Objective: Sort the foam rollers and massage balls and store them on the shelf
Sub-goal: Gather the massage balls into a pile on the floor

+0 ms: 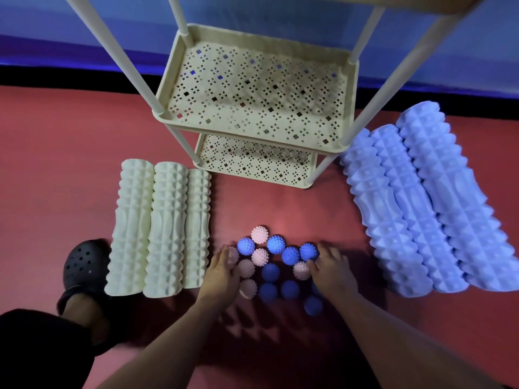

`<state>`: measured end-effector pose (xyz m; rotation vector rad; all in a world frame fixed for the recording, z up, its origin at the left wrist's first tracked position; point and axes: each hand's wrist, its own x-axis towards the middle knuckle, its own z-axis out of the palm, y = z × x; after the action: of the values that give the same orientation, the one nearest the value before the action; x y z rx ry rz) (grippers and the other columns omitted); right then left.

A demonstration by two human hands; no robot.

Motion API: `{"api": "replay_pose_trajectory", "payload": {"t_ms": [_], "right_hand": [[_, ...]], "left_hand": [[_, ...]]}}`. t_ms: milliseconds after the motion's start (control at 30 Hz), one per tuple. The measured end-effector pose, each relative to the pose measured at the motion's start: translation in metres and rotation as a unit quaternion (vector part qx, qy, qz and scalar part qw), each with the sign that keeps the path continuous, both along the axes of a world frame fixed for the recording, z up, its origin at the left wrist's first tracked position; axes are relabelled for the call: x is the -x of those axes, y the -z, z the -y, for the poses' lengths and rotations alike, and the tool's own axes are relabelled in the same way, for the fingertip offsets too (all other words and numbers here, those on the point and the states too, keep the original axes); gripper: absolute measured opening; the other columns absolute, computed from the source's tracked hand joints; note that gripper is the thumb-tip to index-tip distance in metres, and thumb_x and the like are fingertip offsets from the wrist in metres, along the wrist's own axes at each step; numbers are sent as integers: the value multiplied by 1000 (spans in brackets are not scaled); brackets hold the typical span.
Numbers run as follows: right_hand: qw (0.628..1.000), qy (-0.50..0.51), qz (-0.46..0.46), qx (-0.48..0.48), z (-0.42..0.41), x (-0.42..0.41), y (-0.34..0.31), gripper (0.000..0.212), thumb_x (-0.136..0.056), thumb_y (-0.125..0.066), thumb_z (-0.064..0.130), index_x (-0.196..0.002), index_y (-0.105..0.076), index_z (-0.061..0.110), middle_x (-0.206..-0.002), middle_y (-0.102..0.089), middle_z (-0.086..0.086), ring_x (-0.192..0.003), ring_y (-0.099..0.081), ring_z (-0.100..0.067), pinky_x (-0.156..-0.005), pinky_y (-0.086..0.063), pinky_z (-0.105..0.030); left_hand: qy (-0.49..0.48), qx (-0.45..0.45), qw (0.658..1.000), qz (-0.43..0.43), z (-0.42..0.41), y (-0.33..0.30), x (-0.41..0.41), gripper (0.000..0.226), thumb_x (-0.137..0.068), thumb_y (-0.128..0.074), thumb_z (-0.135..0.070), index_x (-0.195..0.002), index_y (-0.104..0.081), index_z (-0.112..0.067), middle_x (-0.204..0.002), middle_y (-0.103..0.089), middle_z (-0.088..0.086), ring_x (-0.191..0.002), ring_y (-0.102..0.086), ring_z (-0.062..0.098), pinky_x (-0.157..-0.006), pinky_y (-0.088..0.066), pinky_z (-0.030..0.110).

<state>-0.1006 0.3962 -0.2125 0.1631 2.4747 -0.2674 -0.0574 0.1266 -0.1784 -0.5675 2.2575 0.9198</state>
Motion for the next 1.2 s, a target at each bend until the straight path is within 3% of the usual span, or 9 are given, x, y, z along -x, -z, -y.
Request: {"api": "replay_pose_trajectory", "payload": {"t_ms": [100, 167, 267, 333, 500, 767, 1200], "right_hand": [[1000, 5, -6, 12, 6, -2, -37, 70, -93, -37, 55, -153, -38, 19, -147, -45, -7, -127, -48, -34, -106, -42, -44], [1000, 3, -11, 23, 11, -2, -62, 61, -99, -46, 46, -154, -34, 23, -150, -40, -5, -132, -45, -31, -110, -39, -42], [998, 6, -31, 48, 18, -4, -102, 59, -101, -45, 44, -155, -32, 25, -151, -39, -1, -137, -42, -26, -113, -37, -39], [997, 7, -39, 65, 23, -8, -135, 58, -102, -44, 43, -155, -31, 25, -154, -37, 1, -139, -40, -24, -114, -33, -36], [991, 2, -82, 110, 29, -30, -221, 52, -102, -45, 43, -150, -42, 22, -150, -43, 1, -137, -45, -23, -113, -36, -35], [975, 13, -132, 181, 38, -89, -320, 49, -101, -47, 43, -146, -43, 25, -149, -41, 1, -128, -54, -26, -109, -41, -40], [963, -3, -193, 188, 12, -121, -390, 54, -103, -44, 45, -151, -38, 23, -154, -36, 2, -137, -46, -21, -112, -38, -37]], "left_hand": [[-1, 3, 1000, -5, -1, -24, -1, 62, -102, -50, -23, -157, -25, -9, -165, -18, 13, -152, -20, 31, -122, -21, 39], [21, 9, 999, -27, -1, -44, -5, 65, -100, -42, -38, -156, -29, -8, -163, -23, 14, -150, -23, 32, -121, -20, 38], [78, 30, 994, -66, -1, -81, -12, 76, -93, -27, -50, -152, -34, -3, -161, -28, 17, -150, -25, 31, -120, -13, 26], [99, 58, 990, -80, 1, -108, -17, 66, -101, -34, -49, -154, -34, -9, -163, -25, 12, -152, -23, 25, -120, -12, 23], [131, 108, 975, -146, -1, -185, -32, 62, -99, -37, -60, -151, -40, -26, -162, -29, -1, -146, -33, 19, -119, -27, 34], [154, 135, 947, -247, -25, -297, -87, 60, -97, -38, -64, -142, -50, -26, -143, -51, -4, -130, -51, 17, -107, -39, 32], [205, 146, 923, -291, -50, -362, -113, 60, -98, -36, -63, -148, -41, -29, -150, -45, -4, -136, -46, 18, -112, -37, 36]]}}
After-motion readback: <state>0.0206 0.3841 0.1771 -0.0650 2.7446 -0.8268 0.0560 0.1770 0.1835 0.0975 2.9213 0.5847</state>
